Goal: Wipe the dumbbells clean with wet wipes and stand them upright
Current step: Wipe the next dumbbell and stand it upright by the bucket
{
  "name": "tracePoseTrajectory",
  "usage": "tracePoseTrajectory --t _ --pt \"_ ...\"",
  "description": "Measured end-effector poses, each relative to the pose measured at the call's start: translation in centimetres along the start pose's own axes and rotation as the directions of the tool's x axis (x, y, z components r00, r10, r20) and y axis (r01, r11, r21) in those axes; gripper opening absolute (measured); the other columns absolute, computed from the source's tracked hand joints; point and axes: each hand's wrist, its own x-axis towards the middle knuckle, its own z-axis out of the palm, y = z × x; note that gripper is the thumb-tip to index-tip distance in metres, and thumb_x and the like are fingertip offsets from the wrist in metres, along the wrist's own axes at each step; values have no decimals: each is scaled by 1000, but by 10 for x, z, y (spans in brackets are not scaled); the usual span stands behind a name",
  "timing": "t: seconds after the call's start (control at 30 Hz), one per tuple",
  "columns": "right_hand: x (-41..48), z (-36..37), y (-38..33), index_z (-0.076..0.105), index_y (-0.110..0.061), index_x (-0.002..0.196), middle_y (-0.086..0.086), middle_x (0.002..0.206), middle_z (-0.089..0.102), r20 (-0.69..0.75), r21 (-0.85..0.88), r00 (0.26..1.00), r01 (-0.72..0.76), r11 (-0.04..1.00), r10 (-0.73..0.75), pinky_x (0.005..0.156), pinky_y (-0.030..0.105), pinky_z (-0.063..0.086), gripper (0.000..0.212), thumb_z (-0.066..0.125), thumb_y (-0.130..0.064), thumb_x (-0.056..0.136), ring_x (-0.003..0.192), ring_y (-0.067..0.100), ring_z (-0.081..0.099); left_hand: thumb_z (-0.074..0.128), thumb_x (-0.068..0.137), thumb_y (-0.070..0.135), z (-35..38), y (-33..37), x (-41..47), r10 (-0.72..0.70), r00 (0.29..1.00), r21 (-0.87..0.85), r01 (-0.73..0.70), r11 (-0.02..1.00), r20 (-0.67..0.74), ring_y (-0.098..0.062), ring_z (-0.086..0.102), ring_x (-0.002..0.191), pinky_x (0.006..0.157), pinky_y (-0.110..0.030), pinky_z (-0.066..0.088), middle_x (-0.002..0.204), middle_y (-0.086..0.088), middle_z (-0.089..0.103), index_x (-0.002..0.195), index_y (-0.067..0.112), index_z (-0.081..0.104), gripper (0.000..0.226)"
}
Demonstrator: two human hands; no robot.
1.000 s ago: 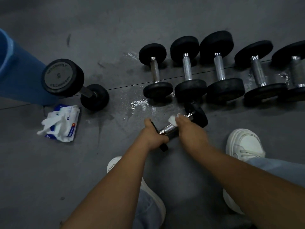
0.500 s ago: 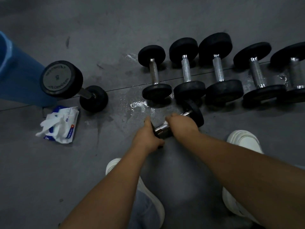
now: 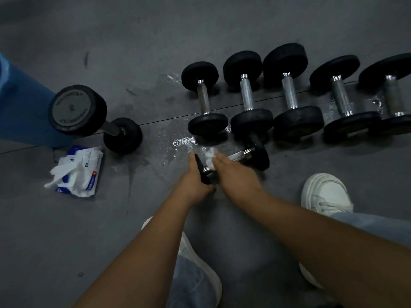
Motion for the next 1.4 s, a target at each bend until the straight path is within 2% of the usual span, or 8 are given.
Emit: tracePoseTrajectory --t 0.13,0.33,0.47,0.57,0.7,0.8,1.07,1.4 --pt "-13 6 -1 14 -18 153 -7 162 -7 60 -187 998 44 981 -34 76 37 48 62 37 -11 96 108 30 58 72 79 10 2 1 2 -18 999 16 18 1000 -41 -30 60 110 93 -33 49 132 -14 58 156 28 -14 117" --pt "-3 -2 12 20 -19 152 -4 162 7 -41 -192 996 -87 978 80 80 39 50 57 35 -11 97 113 31 55 70 78 9 2 3 7 -47 997 7 48 999 -62 -31 58 115 96 -34 48 135 -14 55 157 27 -9 113" --pt "-17 14 -2 24 -19 149 0 155 30 86 -171 993 101 980 -87 80 40 50 56 37 -13 96 110 29 58 69 81 15 4 2 5 -37 997 -11 37 999 -69 -30 62 108 95 -40 51 129 -16 60 156 28 -8 108" --pt "-4 4 14 21 -24 152 -4 160 17 -4 -159 997 -73 985 73 83 41 50 58 36 -13 97 112 30 56 71 76 8 1 3 8 -62 997 -23 61 998 -54 -31 61 106 92 -37 52 127 -15 60 156 28 -6 113" --pt "-10 3 4 34 -24 144 -6 160 14 83 -166 994 87 982 -74 80 40 50 47 36 -15 97 109 31 59 70 75 9 -1 6 7 -78 996 -32 77 997 -41 -31 62 103 91 -41 53 122 -16 61 156 29 -5 112" --pt "0 -7 19 30 -24 147 -4 160 18 -17 -151 998 -66 986 65 82 41 50 51 36 -14 97 113 30 57 71 71 11 -2 8 7 -105 994 -43 104 994 -35 -33 61 106 92 -45 54 125 -15 60 155 31 -4 115" --pt "8 -14 18 31 -16 146 0 158 20 14 -211 998 -65 975 69 79 40 49 52 40 -10 95 113 31 59 69 68 16 -3 11 7 -118 992 -42 116 992 -34 -33 63 100 87 -47 57 123 -12 60 155 35 0 113" --pt "6 -15 28 48 -25 135 7 126 55 112 -213 994 10 977 14 88 38 48 46 45 -6 93 109 28 61 65 50 36 -6 12 -4 -173 984 -54 176 983 47 -34 61 101 78 -49 60 130 -7 50 152 37 17 113"
